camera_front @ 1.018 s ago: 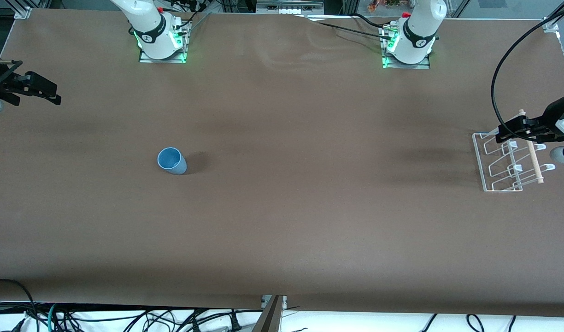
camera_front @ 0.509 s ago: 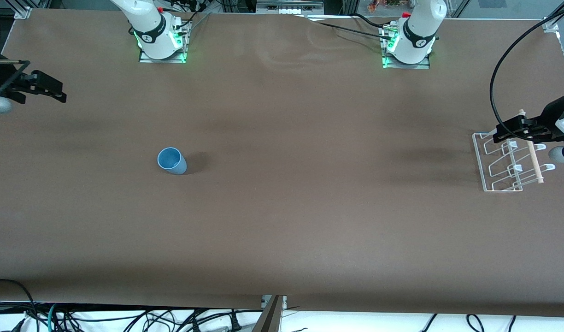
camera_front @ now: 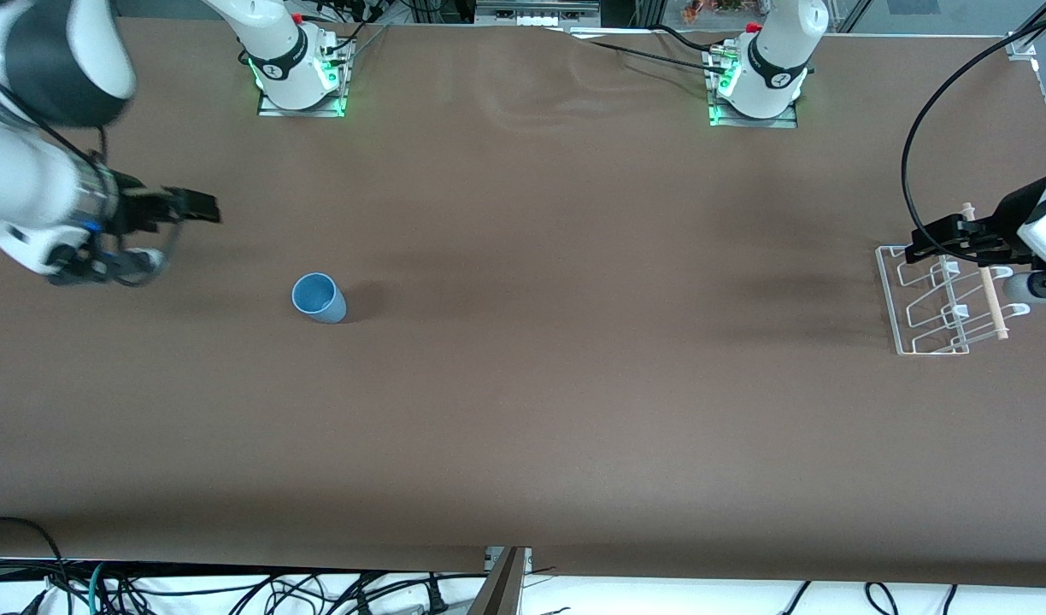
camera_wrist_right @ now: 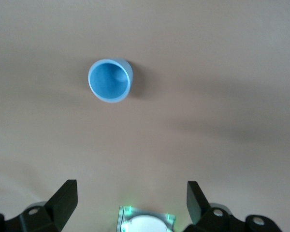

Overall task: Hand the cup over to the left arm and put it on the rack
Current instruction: 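Reach the right gripper down to the light-blue cup and close on it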

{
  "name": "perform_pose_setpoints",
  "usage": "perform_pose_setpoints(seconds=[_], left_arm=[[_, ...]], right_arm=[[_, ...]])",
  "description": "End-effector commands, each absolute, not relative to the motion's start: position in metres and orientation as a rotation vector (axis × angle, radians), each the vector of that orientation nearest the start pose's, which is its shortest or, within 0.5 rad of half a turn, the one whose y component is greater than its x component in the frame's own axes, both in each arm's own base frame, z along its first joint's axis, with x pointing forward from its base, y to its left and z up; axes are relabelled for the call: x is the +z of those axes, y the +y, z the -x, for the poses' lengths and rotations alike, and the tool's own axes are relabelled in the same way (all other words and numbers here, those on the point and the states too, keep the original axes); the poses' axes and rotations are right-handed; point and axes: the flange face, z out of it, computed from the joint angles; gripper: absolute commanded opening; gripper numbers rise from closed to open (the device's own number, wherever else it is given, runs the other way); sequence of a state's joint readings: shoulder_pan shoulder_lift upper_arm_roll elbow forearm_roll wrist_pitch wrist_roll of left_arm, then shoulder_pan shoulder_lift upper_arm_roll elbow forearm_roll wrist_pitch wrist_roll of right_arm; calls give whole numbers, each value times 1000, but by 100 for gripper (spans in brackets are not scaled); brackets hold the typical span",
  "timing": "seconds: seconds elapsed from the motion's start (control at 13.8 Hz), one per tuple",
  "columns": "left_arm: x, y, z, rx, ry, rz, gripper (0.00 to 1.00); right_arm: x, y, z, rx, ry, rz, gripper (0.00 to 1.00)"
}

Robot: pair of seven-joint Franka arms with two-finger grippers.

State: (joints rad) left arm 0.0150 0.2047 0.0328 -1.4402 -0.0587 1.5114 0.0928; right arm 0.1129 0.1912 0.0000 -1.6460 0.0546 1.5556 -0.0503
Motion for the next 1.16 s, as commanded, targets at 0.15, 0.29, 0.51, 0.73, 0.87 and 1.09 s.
perform_pose_setpoints(seconds=[0.15,0.29,0.51,0.73,0.87,1.09], left_arm=[[542,14,-609,257,347,3235,100],[542,12,-609,254,417,3230,100],[536,11,-612,269,449,3229,100],[537,12,-612,263,500,3247,100],[539,6,-611,258,568,3244,100],[539,-1,-611,232,756,3256,100]], right_arm=[[410,108,-601,278,-205,3096,100],[376,111,-593,218,-239,3127,100],[324,104,-565,142,-249,3138,100],[278,103,-538,56,-268,3134,100],[264,108,-535,-10,-288,3130,100],[255,109,-535,-7,-287,3129,47]])
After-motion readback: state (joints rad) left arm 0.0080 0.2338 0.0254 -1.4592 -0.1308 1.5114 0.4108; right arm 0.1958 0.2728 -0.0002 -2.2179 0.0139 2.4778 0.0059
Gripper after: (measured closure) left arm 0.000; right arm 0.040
